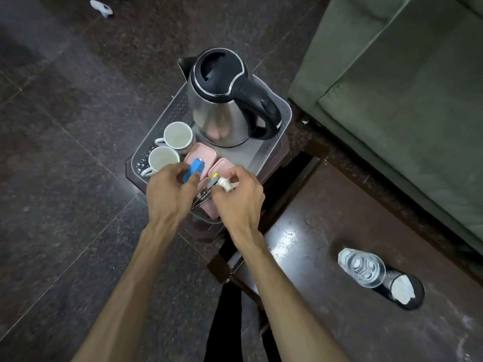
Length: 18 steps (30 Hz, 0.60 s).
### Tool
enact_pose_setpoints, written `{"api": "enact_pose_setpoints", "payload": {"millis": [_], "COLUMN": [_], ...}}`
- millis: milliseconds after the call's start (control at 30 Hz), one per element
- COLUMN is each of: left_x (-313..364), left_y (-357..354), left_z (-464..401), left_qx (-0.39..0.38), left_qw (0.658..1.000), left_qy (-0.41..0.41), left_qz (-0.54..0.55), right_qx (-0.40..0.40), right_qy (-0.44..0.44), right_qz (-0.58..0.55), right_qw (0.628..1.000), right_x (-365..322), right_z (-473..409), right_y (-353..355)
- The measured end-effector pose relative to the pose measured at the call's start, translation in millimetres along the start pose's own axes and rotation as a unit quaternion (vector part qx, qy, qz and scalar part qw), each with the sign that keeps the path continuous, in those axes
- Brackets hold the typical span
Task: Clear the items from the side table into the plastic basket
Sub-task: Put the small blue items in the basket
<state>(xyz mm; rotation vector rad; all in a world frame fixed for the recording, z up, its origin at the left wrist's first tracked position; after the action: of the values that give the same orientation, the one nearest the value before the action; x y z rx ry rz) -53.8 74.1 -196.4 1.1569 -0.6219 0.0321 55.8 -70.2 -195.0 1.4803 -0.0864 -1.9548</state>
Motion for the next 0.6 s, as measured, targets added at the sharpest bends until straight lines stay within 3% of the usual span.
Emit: {"api": "enact_pose_setpoints", "payload": {"millis": [100,267,433,600], "left_x": [-5.2,-5.5,-0.8,2.4], "left_y": [-10.0,-17.6,-15.3,-7.1], "left_z": [-5.1,-8.0,2.3,19.4], "left_qx": [-0.045,-0.071,-0.038,0.018], "left_qw": [0.999,0.994,0.989,0.992], "left_qy": [-0.011,-0.068,-0.108,-0.091], "left_qz": [0.016,-0.051,-0.097,-0.081], "right_qx": [0.007,0.013,0.050,0.053], "right_qy": [-0.006,-0.036,-0.022,0.020], "right_qz": [0.013,0.007,0.000,0.043], "right_qw": [1.000,0.999,0.998,0.997], "right_x": [3.0,5.8,2.3,-4.8], "right_z": [10.6,18.0,10.7,-8.5], "right_y": [-1.3,2.0,18.1,19.3]}}
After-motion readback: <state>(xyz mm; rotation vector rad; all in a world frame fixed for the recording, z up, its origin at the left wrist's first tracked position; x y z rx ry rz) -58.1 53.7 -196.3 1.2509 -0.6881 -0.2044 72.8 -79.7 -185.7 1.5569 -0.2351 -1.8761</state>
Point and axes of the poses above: each hand's wrist, its own z-axis away from the middle knuckle, its own y-axis out of the back of the hand, x = y × z, the point moved 7 cm from there along -z, towards the middle knuckle, and after that the axes turned 11 degrees about -z, right-handed, at the moved point
